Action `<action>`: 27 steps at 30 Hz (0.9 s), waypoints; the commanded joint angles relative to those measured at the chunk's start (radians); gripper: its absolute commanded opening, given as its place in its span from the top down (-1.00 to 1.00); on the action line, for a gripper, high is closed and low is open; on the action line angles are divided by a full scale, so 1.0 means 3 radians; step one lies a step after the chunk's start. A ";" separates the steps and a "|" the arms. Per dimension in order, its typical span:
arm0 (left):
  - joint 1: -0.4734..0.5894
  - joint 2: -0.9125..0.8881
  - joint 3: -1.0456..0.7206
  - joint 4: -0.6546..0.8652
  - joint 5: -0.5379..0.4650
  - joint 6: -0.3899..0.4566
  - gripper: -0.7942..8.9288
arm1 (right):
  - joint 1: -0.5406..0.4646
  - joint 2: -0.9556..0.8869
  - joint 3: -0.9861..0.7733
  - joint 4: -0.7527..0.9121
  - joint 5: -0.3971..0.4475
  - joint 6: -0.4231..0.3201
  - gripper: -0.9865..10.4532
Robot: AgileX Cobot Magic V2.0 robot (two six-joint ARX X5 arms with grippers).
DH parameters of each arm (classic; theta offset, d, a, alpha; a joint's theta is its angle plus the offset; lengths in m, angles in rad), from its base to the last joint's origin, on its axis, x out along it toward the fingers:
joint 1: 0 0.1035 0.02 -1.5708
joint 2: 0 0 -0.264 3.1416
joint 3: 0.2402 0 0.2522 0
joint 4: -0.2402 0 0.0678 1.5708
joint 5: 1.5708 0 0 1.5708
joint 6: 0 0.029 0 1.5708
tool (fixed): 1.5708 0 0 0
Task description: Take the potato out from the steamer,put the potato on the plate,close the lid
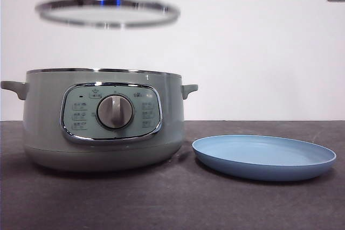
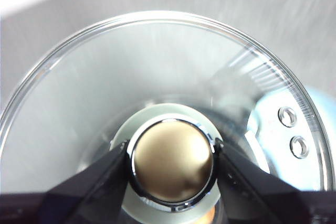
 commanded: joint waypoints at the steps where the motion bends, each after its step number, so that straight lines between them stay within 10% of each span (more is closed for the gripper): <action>1: 0.0010 -0.0051 0.0443 -0.0103 -0.0025 0.0139 0.85 | 0.0057 0.0000 0.0017 0.0058 -0.0001 0.0050 -0.42; 6: 0.0013 -0.0109 0.1053 -0.0406 -0.0217 0.0249 0.85 | 0.0251 0.0022 0.0019 0.0224 -0.0003 0.0071 -0.15; 16: 0.0013 -0.0209 0.1986 -0.1267 -0.1771 0.0379 0.85 | 0.0923 0.0449 0.0320 0.0219 0.0081 0.0070 -0.18; 27: 0.0011 -0.0535 0.2003 -0.1404 -0.2205 0.0322 0.85 | 0.2003 0.1837 0.1621 -0.0636 0.1302 -0.0355 -0.18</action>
